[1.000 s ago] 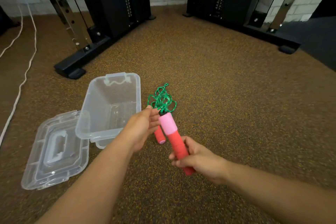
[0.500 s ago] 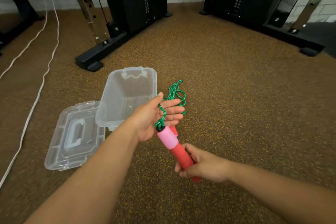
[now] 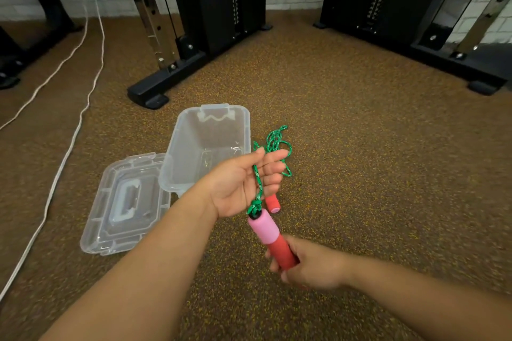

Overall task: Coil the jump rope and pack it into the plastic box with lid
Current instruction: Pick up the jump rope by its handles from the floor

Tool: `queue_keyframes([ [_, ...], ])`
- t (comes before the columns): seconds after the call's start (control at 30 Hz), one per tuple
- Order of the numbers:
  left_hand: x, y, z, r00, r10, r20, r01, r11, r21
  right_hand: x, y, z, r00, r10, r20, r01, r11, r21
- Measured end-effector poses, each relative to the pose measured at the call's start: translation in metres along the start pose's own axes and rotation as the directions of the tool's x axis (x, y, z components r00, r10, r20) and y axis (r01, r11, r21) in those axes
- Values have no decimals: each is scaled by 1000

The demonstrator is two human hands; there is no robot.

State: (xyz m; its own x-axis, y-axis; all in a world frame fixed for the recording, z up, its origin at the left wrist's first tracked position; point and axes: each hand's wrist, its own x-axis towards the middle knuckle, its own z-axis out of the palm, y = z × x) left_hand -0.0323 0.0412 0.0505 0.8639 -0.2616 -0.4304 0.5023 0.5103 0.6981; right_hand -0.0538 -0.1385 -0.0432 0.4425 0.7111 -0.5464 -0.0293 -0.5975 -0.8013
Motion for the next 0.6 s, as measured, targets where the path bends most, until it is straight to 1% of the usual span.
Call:
queue_keyframes([
  [0.07,-5,1,0,999,-33,31,33,999,12,0,-4,-10,999,22,-32,-27,990,-135],
  [0.1,-8,2,0,997,-51,49,49,998,43,-1,-7,-20,997,29,-66,-39,988,-150],
  [0.13,-12,3,0,995,-68,69,62,994,89,-1,-10,-30,991,22,-134,-40,990,-133],
  [0.17,-16,4,0,993,-84,85,72,988,140,-2,-14,-42,973,-6,-233,-16,996,-93],
  [0.2,-19,5,0,991,-99,94,80,979,190,-3,-19,-52,931,-66,-358,43,996,-73],
  [0.23,-22,6,0,989,-113,98,88,968,234,-3,-23,-61,866,-141,-480,110,990,-91],
  [0.27,-24,6,0,987,-129,98,99,959,266,-2,-30,-69,799,-217,-560,170,976,-135],
  [0.3,-26,7,1,984,-146,97,113,952,285,-1,-35,-73,752,-281,-596,211,960,-186],
  [0.33,-28,7,1,982,-159,99,124,947,296,2,-42,-75,728,-346,-592,250,938,-241],
  [0.37,-30,7,2,981,-166,104,127,943,307,5,-48,-74,718,-410,-563,287,911,-297],
  [0.43,-34,7,3,980,-160,121,111,936,333,12,-61,-68,698,-534,-477,385,842,-378],
  [0.5,-38,8,3,983,-130,130,80,940,332,19,-71,-58,682,-619,-390,505,784,-360],
  [0.53,-39,9,3,986,-105,130,60,949,311,24,-73,-52,696,-620,-362,536,784,-313],
  [0.6,-41,11,1,992,-47,115,20,973,230,30,-74,-39,764,-526,-374,491,850,-192],
])
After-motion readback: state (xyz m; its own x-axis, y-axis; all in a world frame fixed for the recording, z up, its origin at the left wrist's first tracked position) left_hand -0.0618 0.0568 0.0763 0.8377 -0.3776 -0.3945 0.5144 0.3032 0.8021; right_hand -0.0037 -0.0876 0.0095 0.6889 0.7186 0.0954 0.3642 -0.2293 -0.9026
